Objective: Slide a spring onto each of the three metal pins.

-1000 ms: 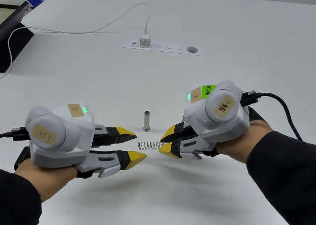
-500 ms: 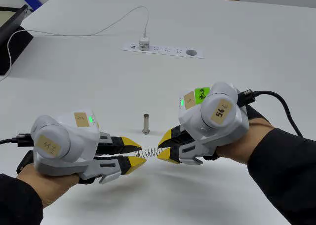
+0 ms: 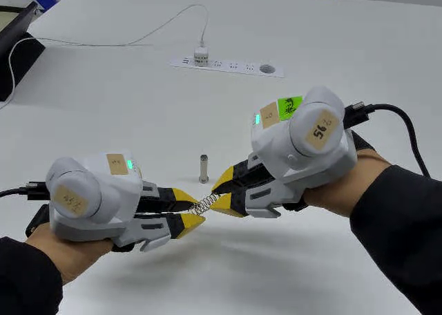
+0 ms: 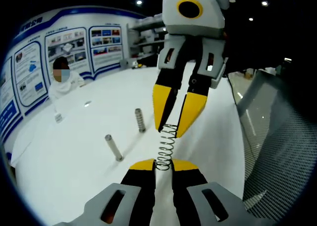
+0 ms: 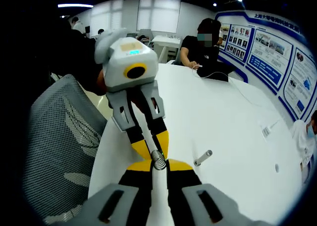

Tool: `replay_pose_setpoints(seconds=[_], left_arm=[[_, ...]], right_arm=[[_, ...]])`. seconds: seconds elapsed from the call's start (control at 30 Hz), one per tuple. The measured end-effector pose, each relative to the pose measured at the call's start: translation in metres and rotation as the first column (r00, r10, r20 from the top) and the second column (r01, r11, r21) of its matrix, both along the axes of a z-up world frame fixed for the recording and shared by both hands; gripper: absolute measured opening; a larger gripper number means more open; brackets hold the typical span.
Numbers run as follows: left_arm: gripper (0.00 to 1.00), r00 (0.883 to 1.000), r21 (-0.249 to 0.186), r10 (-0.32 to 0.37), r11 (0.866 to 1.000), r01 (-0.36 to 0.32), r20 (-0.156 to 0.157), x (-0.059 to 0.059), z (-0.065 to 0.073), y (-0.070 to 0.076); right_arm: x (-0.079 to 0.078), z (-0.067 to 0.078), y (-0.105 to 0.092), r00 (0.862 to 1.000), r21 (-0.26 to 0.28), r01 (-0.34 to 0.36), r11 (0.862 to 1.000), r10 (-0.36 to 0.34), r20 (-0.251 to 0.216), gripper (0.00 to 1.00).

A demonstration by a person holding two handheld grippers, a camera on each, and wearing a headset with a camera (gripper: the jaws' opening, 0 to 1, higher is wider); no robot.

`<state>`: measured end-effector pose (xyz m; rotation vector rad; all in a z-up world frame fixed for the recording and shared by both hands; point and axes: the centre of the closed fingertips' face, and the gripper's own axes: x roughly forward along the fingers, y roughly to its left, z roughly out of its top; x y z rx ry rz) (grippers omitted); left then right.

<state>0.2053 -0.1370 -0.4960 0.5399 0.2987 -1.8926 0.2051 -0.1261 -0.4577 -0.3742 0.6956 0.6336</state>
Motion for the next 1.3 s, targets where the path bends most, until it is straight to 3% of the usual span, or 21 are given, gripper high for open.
replay_pose_setpoints(seconds=[0.47,0.87,1.3], left_arm=[[0.11,1.0,-0.012,-0.016,1.0,0.016,-0.013,-0.01,0.005,-0.006],[0.11,0.999,-0.025,0.007,1.0,-0.008,-0.046,-0.007,0.008,-0.007],[0.11,0.999,-0.027,0.008,1.0,-0.009,-0.048,-0.007,0.008,-0.008]], right_arm=[[0.008,0.011,0.013,0.999,0.029,-0.012,1.0,0.01,0.043,0.12],[0.01,0.012,0.011,0.998,0.065,0.021,0.998,-0.024,0.05,0.12],[0.011,0.011,0.011,0.998,0.101,0.037,0.994,-0.043,0.055,0.12]])
